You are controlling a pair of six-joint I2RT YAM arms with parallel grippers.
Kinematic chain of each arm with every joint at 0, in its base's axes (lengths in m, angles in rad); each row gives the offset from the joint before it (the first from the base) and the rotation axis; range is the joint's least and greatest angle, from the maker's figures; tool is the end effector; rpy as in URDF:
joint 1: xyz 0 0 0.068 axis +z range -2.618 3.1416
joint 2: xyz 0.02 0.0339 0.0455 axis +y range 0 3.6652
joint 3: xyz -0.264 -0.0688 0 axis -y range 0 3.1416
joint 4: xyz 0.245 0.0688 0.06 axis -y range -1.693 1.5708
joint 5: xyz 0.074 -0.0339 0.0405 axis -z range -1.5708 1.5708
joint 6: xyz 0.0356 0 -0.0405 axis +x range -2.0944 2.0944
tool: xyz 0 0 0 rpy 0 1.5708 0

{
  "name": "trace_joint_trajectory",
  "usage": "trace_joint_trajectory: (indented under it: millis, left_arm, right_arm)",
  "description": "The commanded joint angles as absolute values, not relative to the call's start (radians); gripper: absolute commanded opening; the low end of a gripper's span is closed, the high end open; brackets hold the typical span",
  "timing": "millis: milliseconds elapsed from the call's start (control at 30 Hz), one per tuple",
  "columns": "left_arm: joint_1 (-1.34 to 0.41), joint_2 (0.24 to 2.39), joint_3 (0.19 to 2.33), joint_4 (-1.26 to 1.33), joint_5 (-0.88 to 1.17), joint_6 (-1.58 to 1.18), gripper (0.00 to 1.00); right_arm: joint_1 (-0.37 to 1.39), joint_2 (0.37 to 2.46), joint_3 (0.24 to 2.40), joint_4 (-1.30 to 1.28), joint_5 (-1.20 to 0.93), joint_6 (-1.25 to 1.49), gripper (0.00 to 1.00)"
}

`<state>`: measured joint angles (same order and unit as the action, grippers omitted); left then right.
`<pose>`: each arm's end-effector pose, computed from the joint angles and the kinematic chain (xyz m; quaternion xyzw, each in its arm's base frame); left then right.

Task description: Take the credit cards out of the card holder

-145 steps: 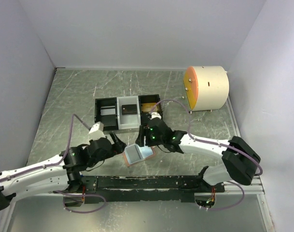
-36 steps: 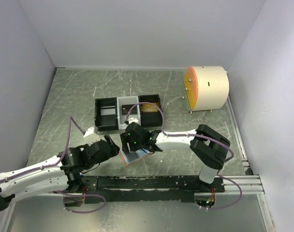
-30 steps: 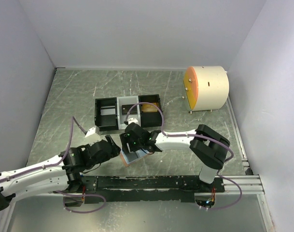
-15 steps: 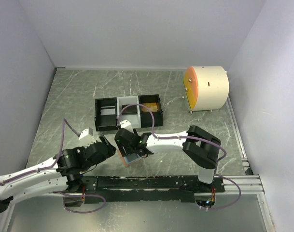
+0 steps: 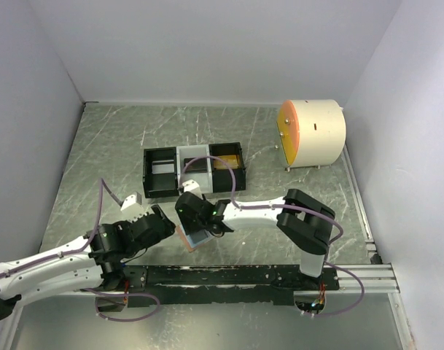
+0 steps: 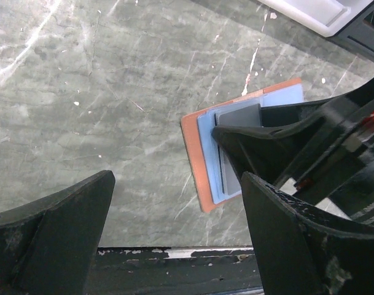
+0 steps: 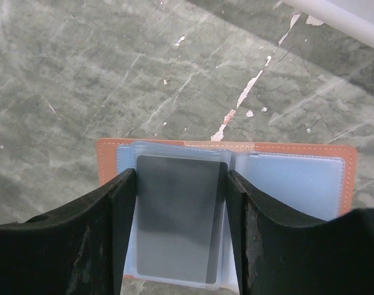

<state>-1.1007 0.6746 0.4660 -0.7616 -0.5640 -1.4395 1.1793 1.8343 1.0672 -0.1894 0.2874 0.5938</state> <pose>0.0735 -0.1026 0.2005 -0.2358 0.8905 -0.1926 0.3380 0.1502 0.3373 0.1532 -0.2308 0.9157 0.1456 0.2949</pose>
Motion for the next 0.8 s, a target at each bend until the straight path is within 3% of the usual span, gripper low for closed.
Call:
trace_joint_trajectory:
  millis: [0, 433, 767]
  left_arm:
    - [-1.101, 0.684, 0.474, -0.711, -0.552, -1.395, 0.96]
    - [-1.1, 0.73, 0.412, -0.46, -0.433, -1.243, 0.93]
    - [-1.1, 0.831, 0.331, -0.091, -0.302, -1.183, 0.71]
  right_arm:
    - [1.113, 1.805, 0.956, -0.109, 0.062, 0.641, 0.53]
    - [0.984, 1.774, 0.806, 0.083, -0.187, 0.718, 0.52]
    - [0.964, 1.77, 0.803, 0.087, -0.198, 0.722, 0.52]
